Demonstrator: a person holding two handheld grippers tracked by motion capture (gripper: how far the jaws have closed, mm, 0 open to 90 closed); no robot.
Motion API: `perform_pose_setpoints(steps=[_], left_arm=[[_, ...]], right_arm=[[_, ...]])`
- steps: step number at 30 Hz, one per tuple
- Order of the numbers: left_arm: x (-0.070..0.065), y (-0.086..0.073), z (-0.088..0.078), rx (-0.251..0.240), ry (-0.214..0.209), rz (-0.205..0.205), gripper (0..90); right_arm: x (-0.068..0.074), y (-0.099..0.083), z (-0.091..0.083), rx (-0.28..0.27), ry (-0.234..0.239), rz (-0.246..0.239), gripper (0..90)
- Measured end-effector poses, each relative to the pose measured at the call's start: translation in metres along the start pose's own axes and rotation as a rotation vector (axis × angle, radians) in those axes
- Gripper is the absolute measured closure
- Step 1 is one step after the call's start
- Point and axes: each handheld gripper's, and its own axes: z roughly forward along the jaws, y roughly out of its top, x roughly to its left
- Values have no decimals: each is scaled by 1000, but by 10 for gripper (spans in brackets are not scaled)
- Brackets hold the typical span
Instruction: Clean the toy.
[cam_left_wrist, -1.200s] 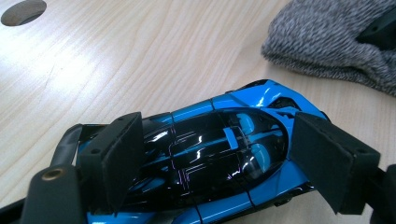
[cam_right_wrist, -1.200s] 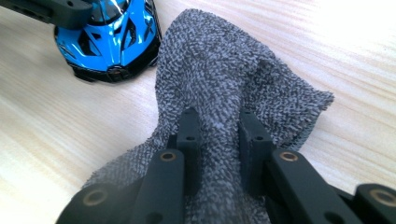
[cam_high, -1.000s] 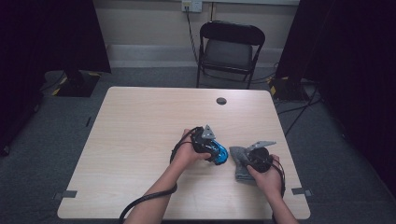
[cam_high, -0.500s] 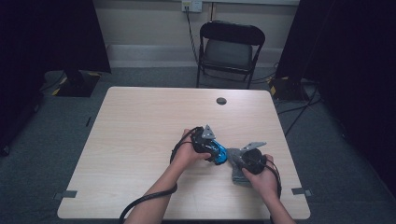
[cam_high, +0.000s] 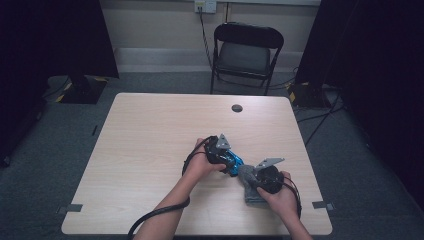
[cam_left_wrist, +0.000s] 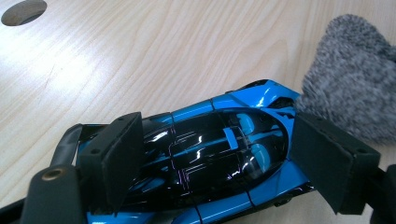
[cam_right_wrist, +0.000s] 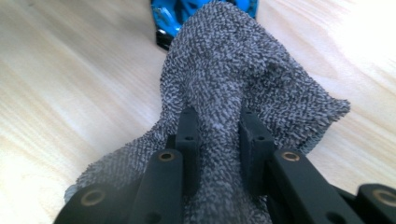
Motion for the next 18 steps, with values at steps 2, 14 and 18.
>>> perform_pose_setpoints(steps=[2, 14, 18], left_arm=[[0, 0, 0, 5, 1, -3, 178], [-1, 0, 0, 0, 3, -4, 179], [-1, 0, 0, 1, 3, -5, 179]], right_arm=[[3, 0, 0, -2, 0, -9, 731], [18, 4, 3, -9, 21, -45, 730], [18, 3, 4, -25, 40, -43, 727]])
